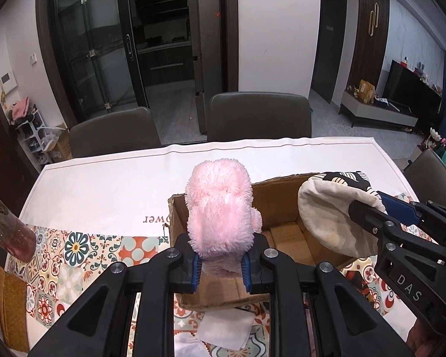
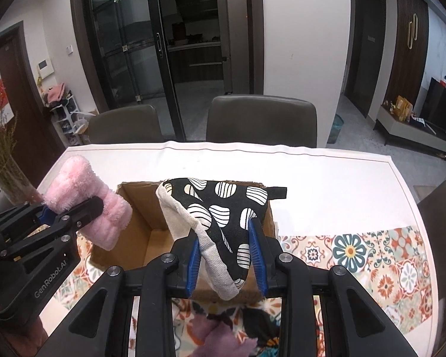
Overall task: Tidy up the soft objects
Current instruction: 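Lift both items and drop them into the cardboard box, opening both grippers, then withdraw both grippers from the box and move toward the white cloth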
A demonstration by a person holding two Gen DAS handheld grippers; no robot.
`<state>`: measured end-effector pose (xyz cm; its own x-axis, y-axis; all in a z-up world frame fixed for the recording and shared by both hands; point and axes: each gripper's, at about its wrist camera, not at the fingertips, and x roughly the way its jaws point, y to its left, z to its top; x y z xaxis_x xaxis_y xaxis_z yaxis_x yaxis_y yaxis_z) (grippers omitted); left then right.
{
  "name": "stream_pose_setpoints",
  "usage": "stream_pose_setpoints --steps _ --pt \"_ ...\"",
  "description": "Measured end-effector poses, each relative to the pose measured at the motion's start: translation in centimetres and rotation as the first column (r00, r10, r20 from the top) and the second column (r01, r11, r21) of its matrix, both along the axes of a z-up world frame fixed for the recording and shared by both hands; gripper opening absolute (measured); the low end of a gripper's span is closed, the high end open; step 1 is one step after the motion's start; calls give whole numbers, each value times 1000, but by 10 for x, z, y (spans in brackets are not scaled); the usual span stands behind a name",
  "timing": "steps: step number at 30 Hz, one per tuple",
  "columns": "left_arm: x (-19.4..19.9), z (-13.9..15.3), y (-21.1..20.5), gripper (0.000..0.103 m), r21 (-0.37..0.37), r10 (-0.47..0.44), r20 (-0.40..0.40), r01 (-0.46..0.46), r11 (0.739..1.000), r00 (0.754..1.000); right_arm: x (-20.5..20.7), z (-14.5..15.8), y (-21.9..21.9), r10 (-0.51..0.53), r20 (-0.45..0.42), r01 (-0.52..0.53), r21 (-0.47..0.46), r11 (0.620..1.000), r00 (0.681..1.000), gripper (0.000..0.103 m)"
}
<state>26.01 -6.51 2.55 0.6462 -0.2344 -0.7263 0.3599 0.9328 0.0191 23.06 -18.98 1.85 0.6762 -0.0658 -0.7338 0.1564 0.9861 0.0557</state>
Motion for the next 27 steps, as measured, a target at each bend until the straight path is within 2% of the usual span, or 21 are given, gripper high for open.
stream_pose_setpoints --steps 4,5,7,8,9,12,14,19,27 --pt "10 -9 -5 24 12 4 -15 -4 1000 1000 12 -10 -3 6 -16 -6 6 1000 1000 33" --pt "12 -11 -6 28 18 6 -16 -6 1000 1000 13 -11 -2 8 -17 -8 7 1000 1000 36" --pt "15 -12 -7 45 33 16 -14 -16 999 1000 15 -15 -5 9 -21 -9 11 1000 1000 37" --pt "15 -13 -8 56 47 26 -10 -26 999 1000 16 -15 -4 13 -22 -12 15 1000 1000 41" --pt "15 -13 -9 62 54 32 -2 -32 998 999 18 -16 -5 14 -27 -13 18 1000 1000 42" --pt "13 -11 -10 71 72 45 26 -47 996 999 18 -17 -7 6 -29 -6 13 1000 1000 49" --pt "12 -10 -10 74 79 55 31 -57 995 998 16 -17 -8 -2 -22 2 11 1000 1000 58" --pt "8 -5 -9 77 82 65 40 -69 994 997 9 -12 -8 -19 -4 19 -1 1000 1000 67" --pt "-11 10 1 77 72 69 57 -73 995 996 -12 6 1 -24 16 25 -16 1000 1000 67"
